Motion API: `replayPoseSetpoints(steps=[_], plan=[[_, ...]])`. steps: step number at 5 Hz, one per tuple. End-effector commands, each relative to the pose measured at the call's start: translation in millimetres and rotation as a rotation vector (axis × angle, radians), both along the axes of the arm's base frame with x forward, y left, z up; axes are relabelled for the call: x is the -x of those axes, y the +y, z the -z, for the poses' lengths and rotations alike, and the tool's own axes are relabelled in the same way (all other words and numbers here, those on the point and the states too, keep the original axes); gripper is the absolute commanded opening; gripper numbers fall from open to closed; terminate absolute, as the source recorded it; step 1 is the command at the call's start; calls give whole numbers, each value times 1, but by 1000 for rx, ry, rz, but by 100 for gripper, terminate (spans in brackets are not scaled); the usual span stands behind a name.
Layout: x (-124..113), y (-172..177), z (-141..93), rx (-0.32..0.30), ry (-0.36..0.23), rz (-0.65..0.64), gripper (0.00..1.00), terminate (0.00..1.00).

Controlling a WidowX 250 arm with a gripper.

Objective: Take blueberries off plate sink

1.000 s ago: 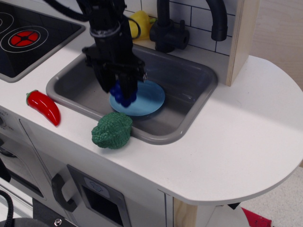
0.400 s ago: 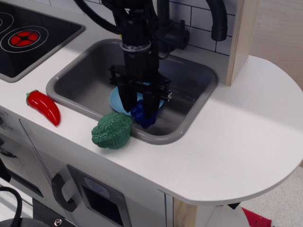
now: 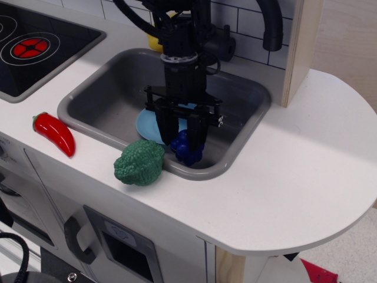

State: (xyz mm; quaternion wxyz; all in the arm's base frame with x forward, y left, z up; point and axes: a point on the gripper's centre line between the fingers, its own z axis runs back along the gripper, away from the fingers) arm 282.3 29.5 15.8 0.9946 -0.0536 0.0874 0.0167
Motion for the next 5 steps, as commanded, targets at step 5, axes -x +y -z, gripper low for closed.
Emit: replayPoseSetpoints(steps=[5], plan=[[-17,35,-103,-139,-326,-128,100,0]])
